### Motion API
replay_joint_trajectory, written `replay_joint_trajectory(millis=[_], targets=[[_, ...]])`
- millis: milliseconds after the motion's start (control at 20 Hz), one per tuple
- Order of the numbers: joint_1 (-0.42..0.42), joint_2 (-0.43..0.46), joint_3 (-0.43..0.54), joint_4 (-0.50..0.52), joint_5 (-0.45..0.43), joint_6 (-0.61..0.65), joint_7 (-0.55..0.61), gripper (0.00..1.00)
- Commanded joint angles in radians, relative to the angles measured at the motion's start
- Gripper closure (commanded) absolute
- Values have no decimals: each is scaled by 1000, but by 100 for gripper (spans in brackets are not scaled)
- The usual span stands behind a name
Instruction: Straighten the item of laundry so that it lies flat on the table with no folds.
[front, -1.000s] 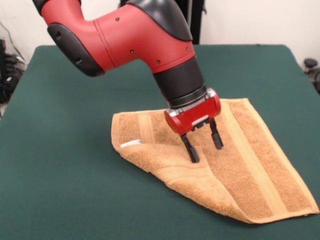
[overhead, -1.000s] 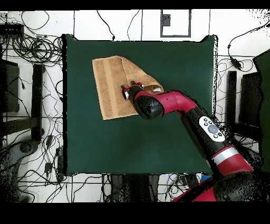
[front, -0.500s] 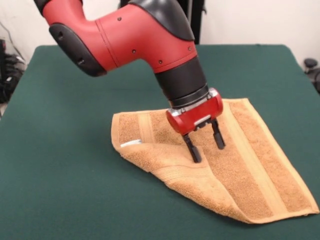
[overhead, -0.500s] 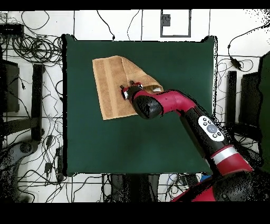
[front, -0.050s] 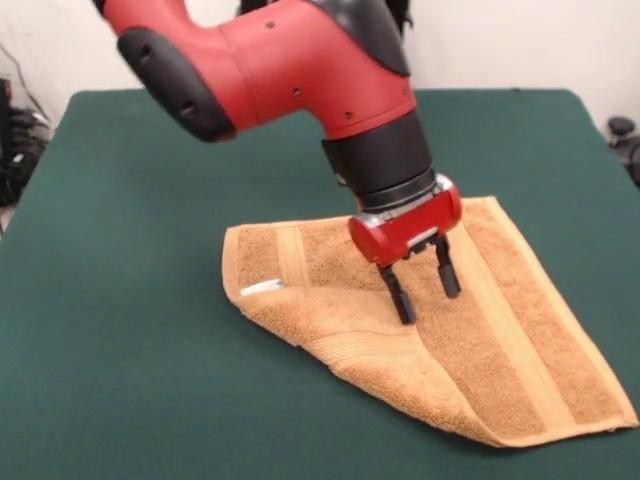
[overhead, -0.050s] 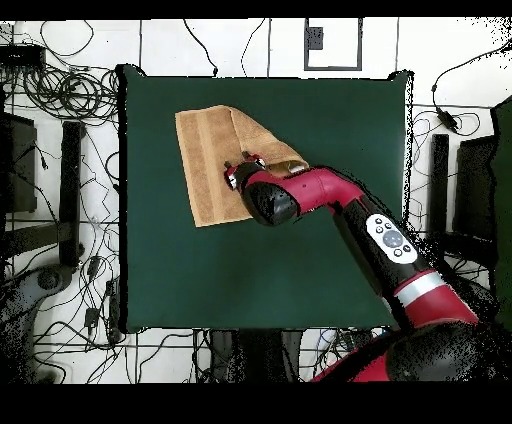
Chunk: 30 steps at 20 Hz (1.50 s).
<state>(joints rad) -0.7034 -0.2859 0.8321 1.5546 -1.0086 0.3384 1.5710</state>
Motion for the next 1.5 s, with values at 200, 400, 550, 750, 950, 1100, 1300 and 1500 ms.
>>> replay_joint_trajectory(millis=[200, 400, 550, 750, 950, 1100, 1300, 1500], targets=[[172, -108, -134, -13, -218, -155, 19, 0], [169, -101, -131, -17, -211, -157, 15, 0], [166, -98, -129, -18, -197, -151, 7, 0], [195, -121, -163, -14, -211, -190, 47, 0], [335, -178, -374, -28, -191, -444, 155, 0], [336, -158, -405, -10, -112, -555, 96, 0], [345, -143, -410, -5, -99, -599, 71, 0], [358, -146, -410, -14, -140, -625, 52, 0]])
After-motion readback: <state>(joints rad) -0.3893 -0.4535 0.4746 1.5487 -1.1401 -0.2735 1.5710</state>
